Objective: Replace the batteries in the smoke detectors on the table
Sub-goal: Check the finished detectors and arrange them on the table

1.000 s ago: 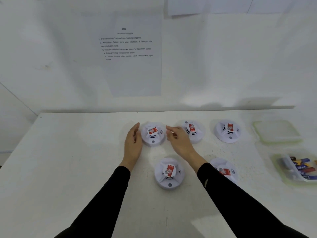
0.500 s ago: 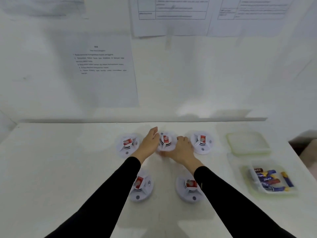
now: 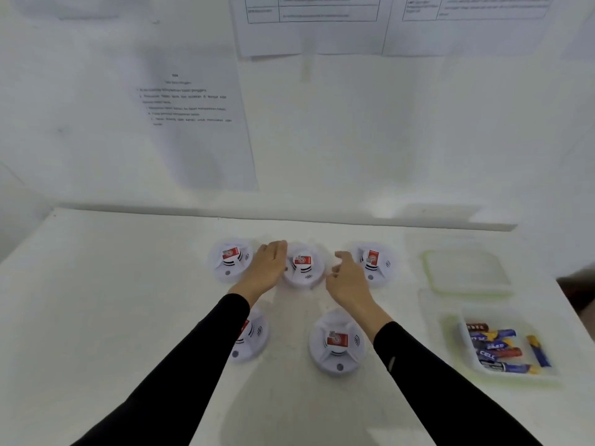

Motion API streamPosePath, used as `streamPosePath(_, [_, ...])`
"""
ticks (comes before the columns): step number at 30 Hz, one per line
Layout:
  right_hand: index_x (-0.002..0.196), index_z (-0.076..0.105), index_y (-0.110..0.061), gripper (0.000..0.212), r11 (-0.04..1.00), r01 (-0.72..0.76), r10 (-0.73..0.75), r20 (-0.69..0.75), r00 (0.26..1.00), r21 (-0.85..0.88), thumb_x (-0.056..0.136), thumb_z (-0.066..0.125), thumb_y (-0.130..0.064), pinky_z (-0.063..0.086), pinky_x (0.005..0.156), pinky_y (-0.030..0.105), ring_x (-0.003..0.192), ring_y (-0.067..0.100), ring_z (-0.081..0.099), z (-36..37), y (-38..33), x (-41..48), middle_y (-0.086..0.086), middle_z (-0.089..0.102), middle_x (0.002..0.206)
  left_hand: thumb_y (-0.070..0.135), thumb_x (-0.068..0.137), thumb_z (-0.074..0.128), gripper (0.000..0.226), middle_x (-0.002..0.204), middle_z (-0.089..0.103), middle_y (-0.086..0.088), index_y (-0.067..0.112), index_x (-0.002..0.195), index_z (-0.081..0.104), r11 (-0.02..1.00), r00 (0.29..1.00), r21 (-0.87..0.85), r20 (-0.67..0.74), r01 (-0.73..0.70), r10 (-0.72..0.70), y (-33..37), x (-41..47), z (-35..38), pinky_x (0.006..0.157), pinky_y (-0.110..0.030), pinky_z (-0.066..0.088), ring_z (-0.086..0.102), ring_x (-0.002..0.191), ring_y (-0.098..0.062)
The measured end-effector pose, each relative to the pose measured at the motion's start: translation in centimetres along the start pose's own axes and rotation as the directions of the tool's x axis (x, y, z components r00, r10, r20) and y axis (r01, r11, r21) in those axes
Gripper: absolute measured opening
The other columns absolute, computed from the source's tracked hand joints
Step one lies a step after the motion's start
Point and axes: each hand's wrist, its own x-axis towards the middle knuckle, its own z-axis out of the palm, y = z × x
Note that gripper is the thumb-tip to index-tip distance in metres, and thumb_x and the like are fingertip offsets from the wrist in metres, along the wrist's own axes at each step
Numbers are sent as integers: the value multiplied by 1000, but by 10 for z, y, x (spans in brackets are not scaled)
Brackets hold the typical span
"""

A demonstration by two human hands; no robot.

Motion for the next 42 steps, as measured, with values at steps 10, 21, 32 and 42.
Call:
streamPosePath(10, [143, 38, -15, 55, 987, 24, -55, 196, 979, 159, 91, 46, 0, 46, 93, 27, 119, 18, 51, -3, -6, 14, 1, 50, 134, 41, 69, 59, 76, 144, 50, -5, 24, 142, 46, 955, 977, -234, 148, 184, -152, -11, -4, -2, 107, -44, 45, 54, 125, -22])
streamPosePath(21, [132, 52, -26, 45, 916, -51, -58, 257, 965, 398, 96, 46, 0, 49, 99, 32, 111, 18, 60, -1, 8, 32, 9, 61, 126, 21, 76, 85, 64, 114, 57, 8, 19, 124, 42, 960, 997, -273, 63, 62, -46, -21, -12, -2, 82, -18, 48, 58, 104, -3])
streamPosePath(32, [133, 52, -28, 36, 866, 11, -114, 176, 978, 500, 99, 52, -15, 43, 106, 35, 119, 16, 57, 9, 22, 26, 2, 60, 127, 24, 73, 87, 71, 123, 57, 0, 17, 126, 41, 952, 995, -303, 98, 44, -15, -27, -4, -4, 99, -36, 51, 60, 111, -14])
streamPosePath(42, [138, 50, -24, 39, 858, 36, -140, 166, 976, 513, 99, 51, -15, 45, 97, 21, 111, 5, 58, 11, 26, 27, -3, 63, 123, 25, 73, 87, 71, 122, 57, 2, 19, 127, 40, 951, 996, -307, 92, 31, -3, -30, -4, -3, 94, -28, 50, 59, 108, -9])
